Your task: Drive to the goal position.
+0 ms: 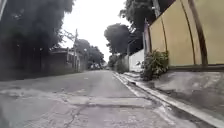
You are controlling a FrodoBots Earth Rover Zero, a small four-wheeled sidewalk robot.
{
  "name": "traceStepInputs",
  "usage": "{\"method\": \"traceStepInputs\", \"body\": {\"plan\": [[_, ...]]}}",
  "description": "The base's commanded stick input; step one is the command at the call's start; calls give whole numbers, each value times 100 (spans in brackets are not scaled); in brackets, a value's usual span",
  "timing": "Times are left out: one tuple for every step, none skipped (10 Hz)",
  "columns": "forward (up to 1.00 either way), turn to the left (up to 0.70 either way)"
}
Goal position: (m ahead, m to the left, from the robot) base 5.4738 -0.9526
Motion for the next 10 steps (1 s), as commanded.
{"method": "traceStepInputs", "body": {"plan": [[70,-2],[70,-1],[70,-1],[70,-3],[70,-14],[70,-35],[70,-32],[70,-7],[70,0],[70,0]]}}
